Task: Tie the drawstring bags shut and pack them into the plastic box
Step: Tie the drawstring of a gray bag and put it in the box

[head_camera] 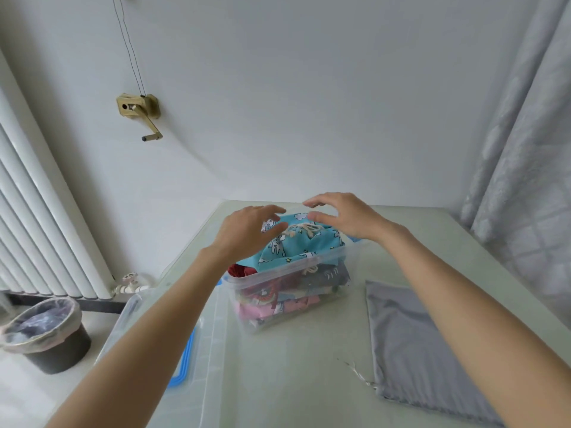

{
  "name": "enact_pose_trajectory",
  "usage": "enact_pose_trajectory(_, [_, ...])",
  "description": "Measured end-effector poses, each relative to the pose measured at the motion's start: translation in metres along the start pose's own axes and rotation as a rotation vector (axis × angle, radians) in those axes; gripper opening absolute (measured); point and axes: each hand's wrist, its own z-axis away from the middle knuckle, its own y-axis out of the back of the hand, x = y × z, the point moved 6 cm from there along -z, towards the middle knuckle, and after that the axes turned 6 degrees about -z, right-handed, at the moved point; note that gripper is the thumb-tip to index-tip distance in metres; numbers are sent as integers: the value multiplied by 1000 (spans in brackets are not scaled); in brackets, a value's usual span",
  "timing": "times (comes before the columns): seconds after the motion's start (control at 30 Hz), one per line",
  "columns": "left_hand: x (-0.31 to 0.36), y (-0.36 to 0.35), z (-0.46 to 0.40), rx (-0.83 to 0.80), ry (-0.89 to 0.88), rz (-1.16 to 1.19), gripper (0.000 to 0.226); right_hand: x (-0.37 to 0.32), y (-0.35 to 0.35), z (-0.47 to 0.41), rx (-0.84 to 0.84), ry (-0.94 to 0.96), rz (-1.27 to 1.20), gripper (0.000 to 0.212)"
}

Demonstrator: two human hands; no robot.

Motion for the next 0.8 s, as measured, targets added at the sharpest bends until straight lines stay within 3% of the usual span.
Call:
enact_pose_trajectory(0.13, [40,28,25,354,-67,74,23,-18,20,52,337,95,28,20])
enact_pose_trajectory(0.23, [79,20,49,420,-126,171,21,-16,22,106,438,54,81,20])
enact_pose_trajectory(0.3, [104,-2,63,332,-155,233,22,1,14,145,417,-33,110,18])
enact_pose_trajectory(0.43, [146,-63,88,-19,-206,266,26,46,-3,221,276,-259,82,12])
enact_pose_trajectory(0.53, [160,-101,111,-196,-161,370,31,66,-13,276,258,-366,108,18])
enact_pose_trajectory(0.67, [152,-129,138,-321,-38,431,34,88,-23,335,252,-640,62,41])
enact_pose_trajectory(0.8, [143,-133,155,-296,-13,376,23,85,-26,363,232,-609,96,48])
